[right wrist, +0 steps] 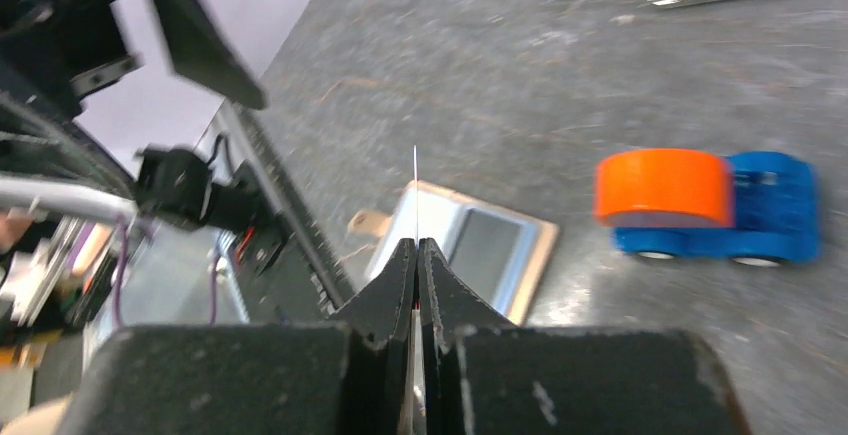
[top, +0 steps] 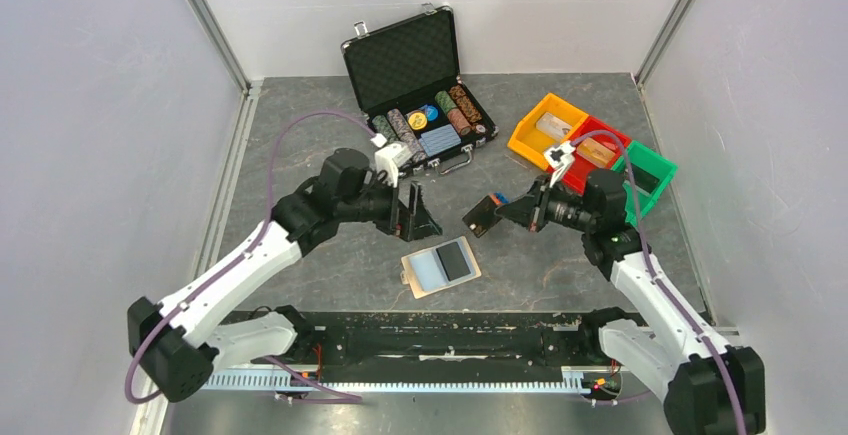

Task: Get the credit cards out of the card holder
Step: Place the credit card in the storage box.

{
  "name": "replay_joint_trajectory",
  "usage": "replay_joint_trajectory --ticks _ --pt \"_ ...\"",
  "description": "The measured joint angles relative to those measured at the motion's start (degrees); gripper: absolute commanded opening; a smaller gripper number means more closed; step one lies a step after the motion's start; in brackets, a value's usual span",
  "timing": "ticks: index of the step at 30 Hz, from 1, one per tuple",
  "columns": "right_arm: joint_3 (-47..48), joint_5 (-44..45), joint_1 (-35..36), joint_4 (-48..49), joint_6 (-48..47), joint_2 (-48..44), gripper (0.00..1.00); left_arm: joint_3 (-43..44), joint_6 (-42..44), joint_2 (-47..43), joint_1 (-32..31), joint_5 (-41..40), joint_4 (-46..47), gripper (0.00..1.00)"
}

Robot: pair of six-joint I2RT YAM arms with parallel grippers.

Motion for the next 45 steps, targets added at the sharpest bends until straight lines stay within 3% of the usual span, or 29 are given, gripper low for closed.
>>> replay_joint_trajectory --ticks 8,13,17,29,45 --pt "2.56 8.63 -15.69 -1.46 0.15 2.34 0.00 -2.10 3.63 -10.82 0.11 -25.94 -7.06 1.00" --pt "3.80 16.83 -28.92 -0.46 0.63 2.54 0.00 -4.63 5.05 -14.05 0.15 -33.94 -9.62 1.00" --pt "3.80 22.88 -37.79 1.09 1.81 3.76 0.00 -5.49 5.11 -12.98 0.15 -34.23 -10.88 1.00" --pt "3.98 32.98 -49.48 5.11 4.17 9.16 0.00 -5.49 5.11 -11.15 0.15 -32.79 -12.90 1.00" --pt "4.46 31.54 -52.13 14.88 9.20 20.87 0.00 -5.49 5.11 -11.74 0.15 -32.70 -13.03 1.00"
